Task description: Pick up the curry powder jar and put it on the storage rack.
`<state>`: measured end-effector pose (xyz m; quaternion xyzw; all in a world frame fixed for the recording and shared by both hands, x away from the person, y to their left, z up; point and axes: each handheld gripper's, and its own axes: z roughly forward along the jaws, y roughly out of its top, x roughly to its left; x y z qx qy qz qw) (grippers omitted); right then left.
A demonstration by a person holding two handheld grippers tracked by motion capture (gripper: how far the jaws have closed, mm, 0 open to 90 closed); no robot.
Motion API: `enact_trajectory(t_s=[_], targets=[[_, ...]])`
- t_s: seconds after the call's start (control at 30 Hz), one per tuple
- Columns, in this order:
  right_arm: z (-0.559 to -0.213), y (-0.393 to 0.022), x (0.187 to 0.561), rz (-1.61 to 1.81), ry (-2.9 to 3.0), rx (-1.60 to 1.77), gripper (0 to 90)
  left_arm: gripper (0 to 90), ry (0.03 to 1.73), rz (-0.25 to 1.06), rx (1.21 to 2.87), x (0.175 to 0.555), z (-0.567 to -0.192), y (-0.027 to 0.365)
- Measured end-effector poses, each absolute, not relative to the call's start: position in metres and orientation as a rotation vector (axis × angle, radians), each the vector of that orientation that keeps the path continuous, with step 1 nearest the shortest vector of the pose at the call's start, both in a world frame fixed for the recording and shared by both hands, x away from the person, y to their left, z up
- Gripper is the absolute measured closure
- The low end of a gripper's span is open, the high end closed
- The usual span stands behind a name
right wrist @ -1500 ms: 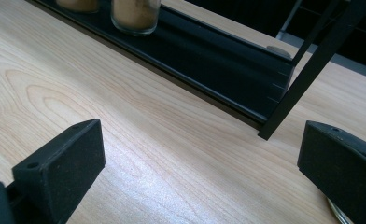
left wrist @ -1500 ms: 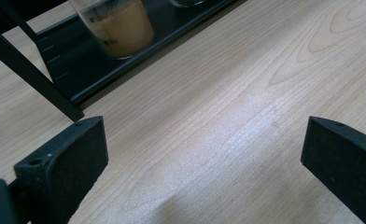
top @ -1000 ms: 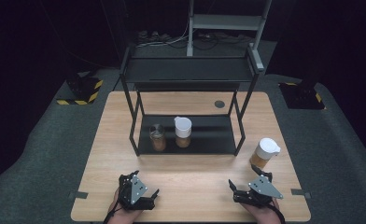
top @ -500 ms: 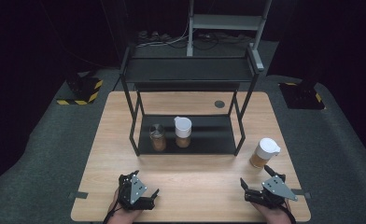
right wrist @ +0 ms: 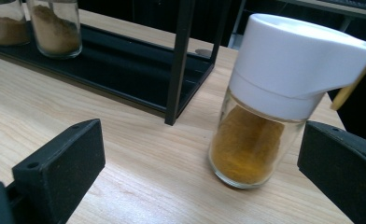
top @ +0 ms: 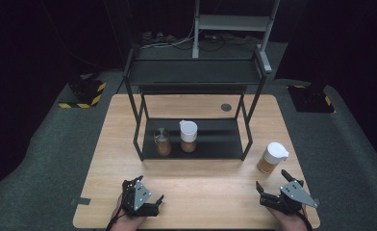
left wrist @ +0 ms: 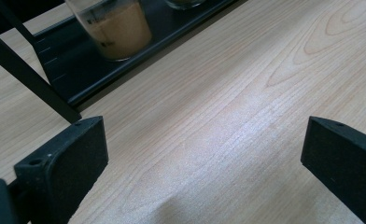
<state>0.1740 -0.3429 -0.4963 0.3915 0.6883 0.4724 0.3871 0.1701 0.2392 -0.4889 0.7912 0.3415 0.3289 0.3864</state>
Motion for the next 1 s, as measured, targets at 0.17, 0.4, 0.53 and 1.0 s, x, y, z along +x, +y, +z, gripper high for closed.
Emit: enact_trajectory(t_s=[0.17,0.4,0.53,1.0], targets=[[-0.497,-0.345,0.174,1.205,1.741,1.008,0.0,0.9,0.87,0.835,2.014,0.17,-0.489,0.239],[-0.497,-0.347,0.175,1.21,1.734,1.022,0.0,0.9,0.869,0.833,2.015,0.17,-0.489,0.24],[-0.499,-0.348,0.177,1.213,1.725,1.041,0.0,0.9,0.868,0.835,2.017,0.17,-0.489,0.239],[-0.507,-0.34,0.196,1.202,1.687,1.105,1.2,0.9,0.869,0.835,2.014,0.17,-0.489,0.239]])
